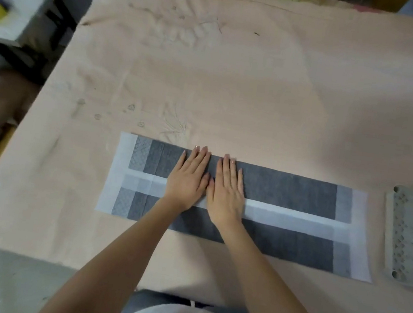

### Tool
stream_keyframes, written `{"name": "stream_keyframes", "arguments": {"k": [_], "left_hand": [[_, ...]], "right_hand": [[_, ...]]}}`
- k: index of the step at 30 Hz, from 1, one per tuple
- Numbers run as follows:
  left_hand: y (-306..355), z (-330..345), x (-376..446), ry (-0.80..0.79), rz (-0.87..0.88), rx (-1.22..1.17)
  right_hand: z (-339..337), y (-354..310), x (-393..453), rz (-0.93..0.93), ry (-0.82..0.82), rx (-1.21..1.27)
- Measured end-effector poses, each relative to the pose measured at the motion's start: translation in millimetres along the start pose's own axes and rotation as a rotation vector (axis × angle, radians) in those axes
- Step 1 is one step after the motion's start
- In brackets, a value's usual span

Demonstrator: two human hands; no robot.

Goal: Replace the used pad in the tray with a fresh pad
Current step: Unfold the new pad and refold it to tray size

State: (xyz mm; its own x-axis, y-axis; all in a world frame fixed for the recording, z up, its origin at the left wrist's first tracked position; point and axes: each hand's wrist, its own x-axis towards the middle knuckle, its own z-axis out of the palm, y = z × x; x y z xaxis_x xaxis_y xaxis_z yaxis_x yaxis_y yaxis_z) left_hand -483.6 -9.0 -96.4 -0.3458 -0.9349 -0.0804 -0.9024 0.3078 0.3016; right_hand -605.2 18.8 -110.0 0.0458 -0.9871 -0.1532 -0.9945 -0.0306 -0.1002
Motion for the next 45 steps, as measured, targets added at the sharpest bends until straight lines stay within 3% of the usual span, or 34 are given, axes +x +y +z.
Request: {"name": "stream_keyframes", "arguments": {"k": [7, 22, 29, 32, 36, 39, 45], "left_hand": [[-17, 0, -8, 0.022, 0.081, 0.014], [-116, -22, -26, 0.112, -0.254, 0.040], [-119, -27, -26, 0.117, -0.280, 0.000], [-121, -33, -26, 0.111, -0.283, -0.129], [-133, -55, -30, 0.232, -0.320, -0.217], [-144, -72, -30, 0.312, -0.534, -0.266], [-162, -88, -16, 0.005, -0.782, -0.498]], "right_hand": [[1, 1, 0, -0.015, 0.002, -0.056], [-8, -4, -4, 0.006, 0.021, 0.027], [-8, -4, -2, 0.002, 0.017, 0.030], [-10, -5, -2, -0.004, -0.001, 0.021], [-24, -25, -6, 0.041, 0.074, 0.073], [-35, -74, -19, -0.104, 0.139, 0.164], [-29, -166, -40, -0.404, -0.141, -0.025]]}}
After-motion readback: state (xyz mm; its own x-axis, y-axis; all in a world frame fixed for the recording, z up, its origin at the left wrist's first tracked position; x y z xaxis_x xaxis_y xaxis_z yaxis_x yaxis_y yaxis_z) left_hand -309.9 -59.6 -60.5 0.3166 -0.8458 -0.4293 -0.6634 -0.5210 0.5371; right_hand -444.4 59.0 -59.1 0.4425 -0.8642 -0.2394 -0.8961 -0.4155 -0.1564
